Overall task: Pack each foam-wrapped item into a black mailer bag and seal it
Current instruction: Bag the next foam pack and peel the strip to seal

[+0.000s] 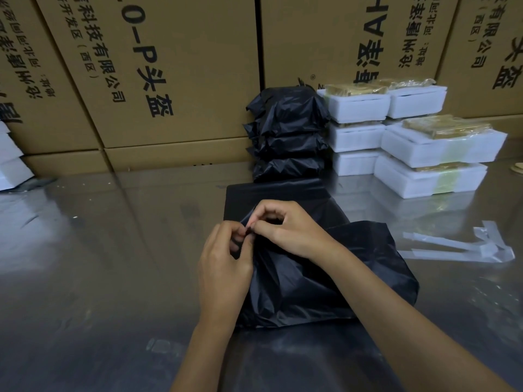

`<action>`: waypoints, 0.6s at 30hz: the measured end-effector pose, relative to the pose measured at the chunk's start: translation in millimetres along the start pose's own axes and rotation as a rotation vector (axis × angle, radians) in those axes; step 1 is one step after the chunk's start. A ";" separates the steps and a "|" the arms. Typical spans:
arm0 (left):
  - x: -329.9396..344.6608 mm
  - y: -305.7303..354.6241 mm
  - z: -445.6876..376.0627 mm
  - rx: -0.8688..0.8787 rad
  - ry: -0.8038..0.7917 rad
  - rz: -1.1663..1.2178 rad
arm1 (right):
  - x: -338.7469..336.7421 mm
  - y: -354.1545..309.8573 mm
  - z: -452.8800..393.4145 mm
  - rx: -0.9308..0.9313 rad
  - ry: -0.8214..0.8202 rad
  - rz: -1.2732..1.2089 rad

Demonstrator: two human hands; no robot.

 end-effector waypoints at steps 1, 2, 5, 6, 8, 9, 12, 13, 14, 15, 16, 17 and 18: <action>0.0 -0.3 -0.7 -0.007 0.002 0.024 | -0.2 0.2 -0.2 0.002 0.011 -0.004; 0.1 -1.2 -1.7 -0.032 0.006 0.060 | -0.6 0.7 -0.2 0.006 0.026 -0.016; 0.4 -8.9 -3.6 -0.231 0.016 0.237 | -5.9 4.4 -1.2 0.038 0.108 -0.083; 1.2 -14.5 -3.6 -0.339 0.013 0.339 | -8.9 6.2 -1.7 0.051 0.151 -0.105; 5.6 -26.6 -1.6 -0.587 -0.036 0.574 | -13.5 9.3 -1.7 0.080 0.212 -0.164; 9.4 -28.9 0.9 -0.693 -0.074 0.696 | -14.3 10.1 -1.4 0.090 0.221 -0.195; 16.0 -25.4 4.0 -0.814 -0.110 0.900 | -14.0 10.2 -0.8 0.091 0.217 -0.192; 16.8 -24.2 4.5 -0.809 -0.103 0.908 | -13.8 9.7 -0.7 0.088 0.215 -0.176; 17.0 -23.0 4.8 -0.793 -0.099 0.888 | -13.6 9.5 -0.8 0.086 0.216 -0.165; 16.6 -22.1 4.6 -0.761 -0.103 0.840 | -13.6 9.6 -0.8 0.084 0.219 -0.159; 15.6 -21.1 4.3 -0.718 -0.101 0.779 | -13.7 9.6 -1.0 0.084 0.223 -0.154; 13.6 -20.7 3.9 -0.670 -0.081 0.711 | -14.0 9.6 -1.1 0.085 0.228 -0.150; 10.4 -20.6 3.2 -0.617 -0.042 0.635 | -13.9 9.5 -1.4 0.088 0.232 -0.151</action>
Point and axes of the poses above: each hand's wrist, its own z-axis away from the middle knuckle, its own x-axis out of the palm, y = z × x, the point moved 5 cm from there along -z, towards the middle knuckle, and after that the axes turned 2 degrees about x, right-handed, at the moved point
